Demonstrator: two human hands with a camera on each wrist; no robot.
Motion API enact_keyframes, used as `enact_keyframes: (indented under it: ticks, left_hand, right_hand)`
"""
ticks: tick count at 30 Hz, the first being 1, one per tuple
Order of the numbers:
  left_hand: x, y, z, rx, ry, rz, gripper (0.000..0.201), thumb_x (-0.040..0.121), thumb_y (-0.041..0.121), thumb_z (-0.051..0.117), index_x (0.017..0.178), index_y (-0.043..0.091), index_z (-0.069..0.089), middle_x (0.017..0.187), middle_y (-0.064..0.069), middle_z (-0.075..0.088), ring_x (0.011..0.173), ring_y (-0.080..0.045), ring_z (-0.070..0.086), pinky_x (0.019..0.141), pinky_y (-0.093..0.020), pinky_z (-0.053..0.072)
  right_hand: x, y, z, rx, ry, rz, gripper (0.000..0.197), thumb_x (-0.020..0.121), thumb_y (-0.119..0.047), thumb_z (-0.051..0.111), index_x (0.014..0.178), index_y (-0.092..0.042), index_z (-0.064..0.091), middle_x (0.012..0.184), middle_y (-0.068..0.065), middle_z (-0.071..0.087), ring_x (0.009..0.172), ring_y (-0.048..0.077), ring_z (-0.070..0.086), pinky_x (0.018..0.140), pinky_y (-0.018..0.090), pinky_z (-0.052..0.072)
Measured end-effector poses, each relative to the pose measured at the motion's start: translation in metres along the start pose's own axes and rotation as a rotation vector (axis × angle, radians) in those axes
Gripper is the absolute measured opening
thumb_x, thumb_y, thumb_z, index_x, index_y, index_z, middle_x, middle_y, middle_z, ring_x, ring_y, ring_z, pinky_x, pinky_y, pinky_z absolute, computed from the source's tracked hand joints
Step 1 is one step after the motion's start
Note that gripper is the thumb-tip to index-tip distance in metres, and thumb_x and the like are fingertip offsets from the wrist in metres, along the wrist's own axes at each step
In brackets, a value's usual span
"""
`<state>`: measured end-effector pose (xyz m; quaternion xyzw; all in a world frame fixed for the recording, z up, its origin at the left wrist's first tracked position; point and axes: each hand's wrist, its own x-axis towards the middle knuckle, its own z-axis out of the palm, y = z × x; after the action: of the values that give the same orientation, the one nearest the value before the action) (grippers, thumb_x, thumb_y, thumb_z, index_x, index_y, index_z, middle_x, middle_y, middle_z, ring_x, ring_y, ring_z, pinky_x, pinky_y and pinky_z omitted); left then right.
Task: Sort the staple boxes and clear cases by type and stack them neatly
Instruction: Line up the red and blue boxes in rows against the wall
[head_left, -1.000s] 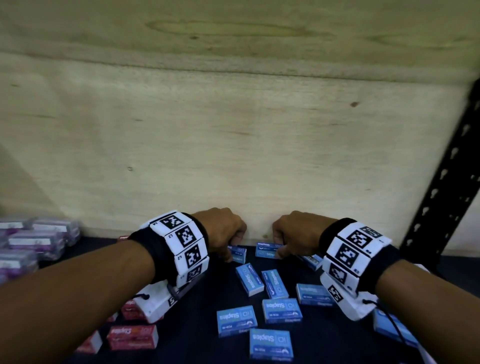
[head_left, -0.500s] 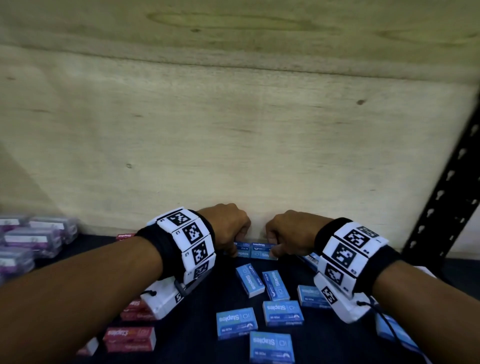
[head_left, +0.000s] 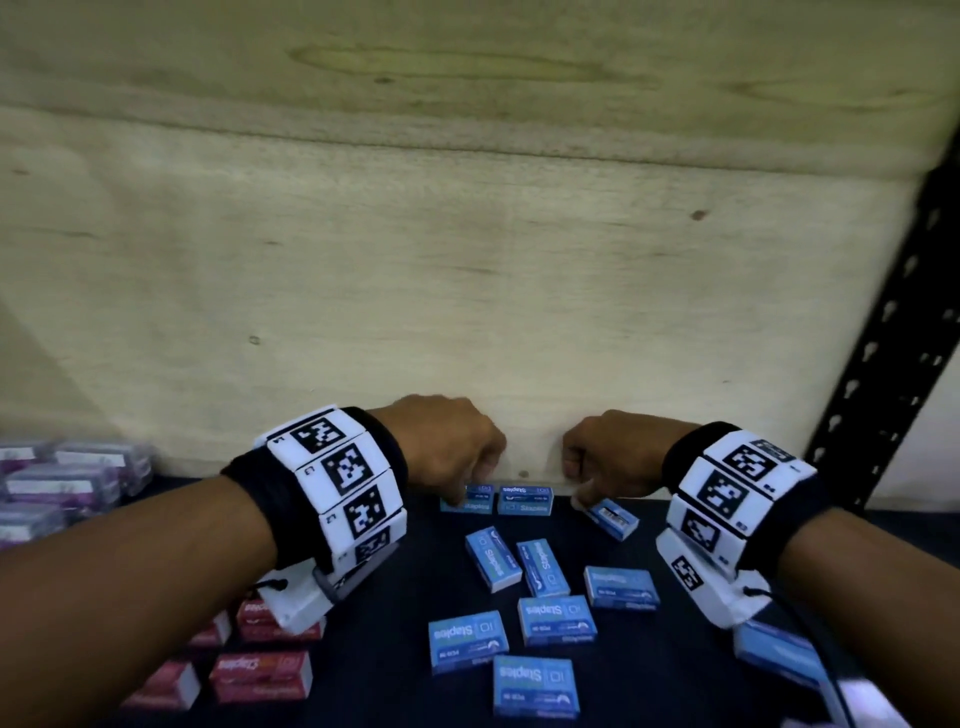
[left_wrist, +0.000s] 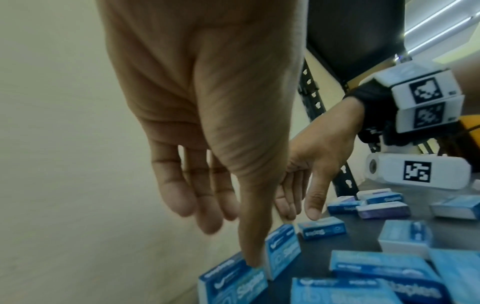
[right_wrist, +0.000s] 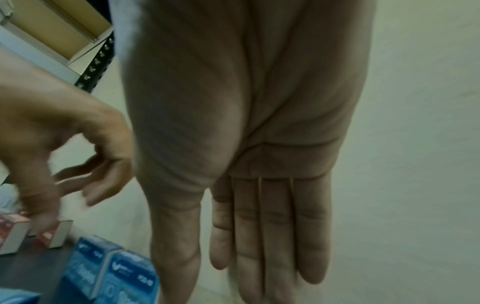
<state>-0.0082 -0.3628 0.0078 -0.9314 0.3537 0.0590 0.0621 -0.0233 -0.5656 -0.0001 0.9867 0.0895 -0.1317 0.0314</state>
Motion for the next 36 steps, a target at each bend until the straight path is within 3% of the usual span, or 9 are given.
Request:
enact_keyframes:
  ticks: [4,8,11,14,18,21,27,31,36]
  left_hand:
    - [-0.005,0.016,0.006,-0.031,-0.188,0.150,0.047,0.082,0.024,0.077,0.126,0.031,0.061,0.093,0.009,0.057,0.081,-0.011,0.052,0.069,-0.025,0.040]
    - [-0.007,0.022,0.017,-0.030,-0.220,0.132,0.051,0.087,0.030,0.072,0.136,0.034,0.055,0.102,0.005,0.061,0.084,-0.012,0.049,0.076,-0.027,0.040]
    - [-0.010,0.022,0.019,-0.026,-0.231,0.099,0.045,0.089,0.036,0.069,0.133,0.031,0.057,0.100,0.006,0.057,0.084,-0.013,0.048,0.075,-0.027,0.039]
    - [-0.013,0.019,0.018,-0.028,-0.236,0.052,0.040,0.086,0.040,0.072,0.121,0.025,0.063,0.094,0.008,0.053,0.084,-0.014,0.051,0.070,-0.026,0.038]
    - [-0.017,0.012,0.019,-0.037,-0.241,0.004,0.037,0.080,0.042,0.077,0.107,0.022,0.061,0.108,0.000,0.063,0.093,-0.021,0.060,0.068,-0.029,0.043]
    - [-0.021,0.010,0.022,-0.071,-0.242,-0.020,0.039,0.079,0.039,0.079,0.105,0.020,0.058,0.099,0.001,0.062,0.083,-0.018,0.057,0.060,-0.026,0.041]
    - [-0.026,0.008,0.023,-0.154,-0.259,-0.065,0.037,0.085,0.031,0.075,0.117,0.022,0.059,0.106,0.005,0.062,0.088,-0.015,0.056,0.078,-0.030,0.047]
    - [-0.027,0.004,0.024,-0.134,-0.210,-0.080,0.030,0.088,0.031,0.071,0.114,0.021,0.061,0.102,0.004,0.061,0.085,-0.013,0.053,0.071,-0.025,0.042]
    - [-0.030,0.003,0.024,-0.094,-0.182,-0.099,0.027,0.093,0.035,0.063,0.115,0.022,0.054,0.092,0.006,0.050,0.083,-0.016,0.050,0.068,-0.027,0.036]
  right_hand:
    - [-0.010,0.009,0.000,-0.016,-0.012,0.055,0.036,0.088,-0.037,0.071,0.115,-0.014,0.064,0.107,0.001,0.064,0.093,0.021,0.059,0.078,0.027,0.042]
    - [-0.021,0.007,0.004,0.030,-0.028,0.056,0.031,0.087,-0.043,0.071,0.106,-0.019,0.067,0.095,-0.006,0.064,0.088,0.016,0.060,0.076,0.027,0.047]
    - [-0.027,-0.002,0.007,0.060,-0.103,0.023,0.041,0.086,-0.055,0.066,0.103,-0.017,0.069,0.097,-0.002,0.070,0.092,0.018,0.065,0.084,0.033,0.052]
    - [-0.032,-0.016,0.009,0.101,-0.138,-0.034,0.044,0.082,-0.057,0.069,0.108,-0.021,0.066,0.088,-0.010,0.064,0.083,0.012,0.060,0.078,0.030,0.047]
    - [-0.031,-0.034,0.012,0.097,-0.201,-0.122,0.061,0.079,-0.051,0.076,0.130,-0.027,0.055,0.108,-0.009,0.059,0.100,0.015,0.056,0.088,0.030,0.043]
    - [-0.028,-0.039,0.014,0.107,-0.219,-0.159,0.063,0.077,-0.046,0.080,0.133,-0.029,0.056,0.121,-0.008,0.062,0.101,0.013,0.056,0.092,0.031,0.044]
    - [-0.029,-0.041,0.014,0.151,-0.208,-0.170,0.056,0.076,-0.035,0.084,0.126,-0.028,0.060,0.106,-0.012,0.058,0.083,0.005,0.053,0.082,0.026,0.041]
    - [-0.030,-0.039,0.012,0.108,-0.211,-0.190,0.047,0.081,-0.036,0.079,0.125,-0.032,0.063,0.095,-0.018,0.055,0.089,0.006,0.053,0.084,0.028,0.042]
    - [-0.032,-0.032,0.006,0.061,-0.098,-0.190,0.024,0.088,-0.026,0.071,0.112,-0.029,0.065,0.078,-0.016,0.048,0.068,-0.001,0.044,0.064,0.022,0.037]
